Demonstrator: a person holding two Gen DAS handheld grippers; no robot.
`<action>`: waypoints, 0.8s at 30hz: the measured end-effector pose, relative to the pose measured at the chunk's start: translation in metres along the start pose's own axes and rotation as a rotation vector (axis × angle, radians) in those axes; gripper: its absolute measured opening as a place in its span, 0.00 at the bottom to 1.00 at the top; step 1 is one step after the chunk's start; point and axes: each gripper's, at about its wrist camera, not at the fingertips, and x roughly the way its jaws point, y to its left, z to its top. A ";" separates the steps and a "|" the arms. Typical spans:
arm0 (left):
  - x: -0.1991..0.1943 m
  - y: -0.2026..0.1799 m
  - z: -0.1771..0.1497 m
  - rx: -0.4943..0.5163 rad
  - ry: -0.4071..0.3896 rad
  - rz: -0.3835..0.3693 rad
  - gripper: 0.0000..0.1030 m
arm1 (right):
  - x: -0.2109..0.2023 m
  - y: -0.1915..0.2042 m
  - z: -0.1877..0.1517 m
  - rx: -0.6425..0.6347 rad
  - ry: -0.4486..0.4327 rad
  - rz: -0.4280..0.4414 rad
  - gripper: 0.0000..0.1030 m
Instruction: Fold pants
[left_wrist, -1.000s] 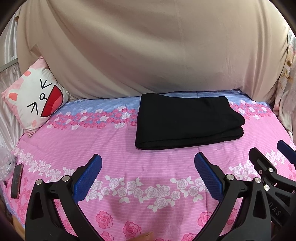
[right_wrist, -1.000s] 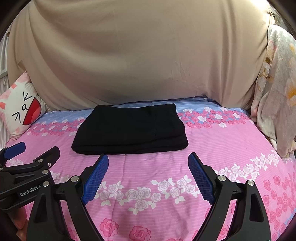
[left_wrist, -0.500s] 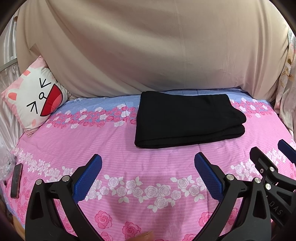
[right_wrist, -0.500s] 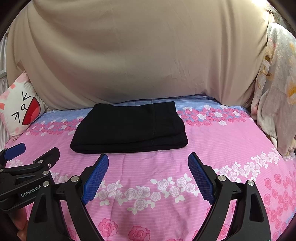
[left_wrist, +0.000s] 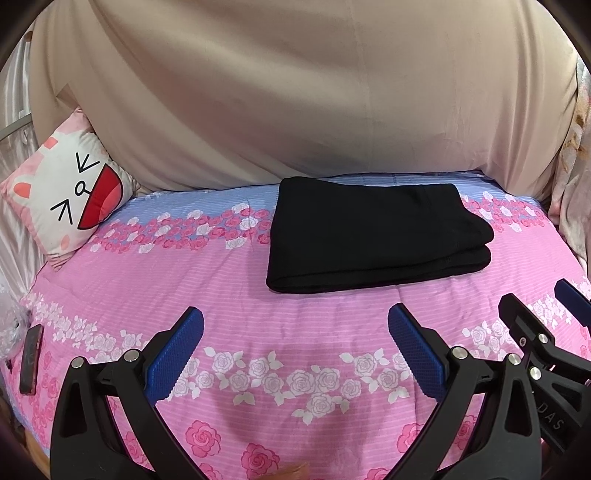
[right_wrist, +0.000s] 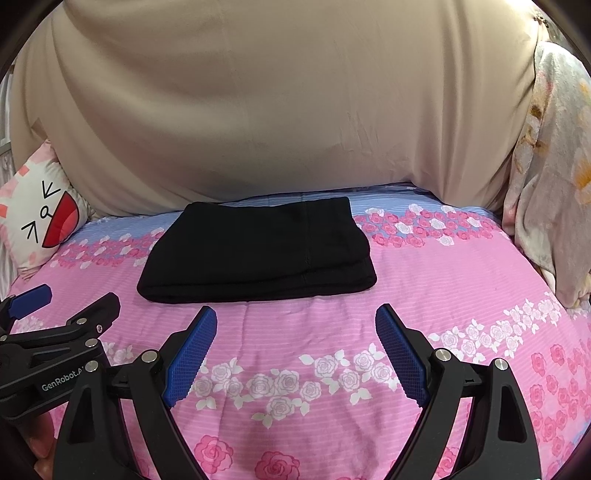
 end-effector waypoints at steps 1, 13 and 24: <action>0.000 0.001 0.000 0.000 0.000 0.001 0.95 | 0.000 0.000 0.000 0.000 0.000 0.000 0.83; 0.002 -0.001 0.001 0.006 0.006 -0.003 0.95 | 0.001 0.000 -0.001 0.001 0.002 -0.002 0.83; 0.007 0.002 0.001 -0.016 0.029 -0.020 0.95 | 0.002 0.000 -0.001 -0.002 0.007 -0.002 0.83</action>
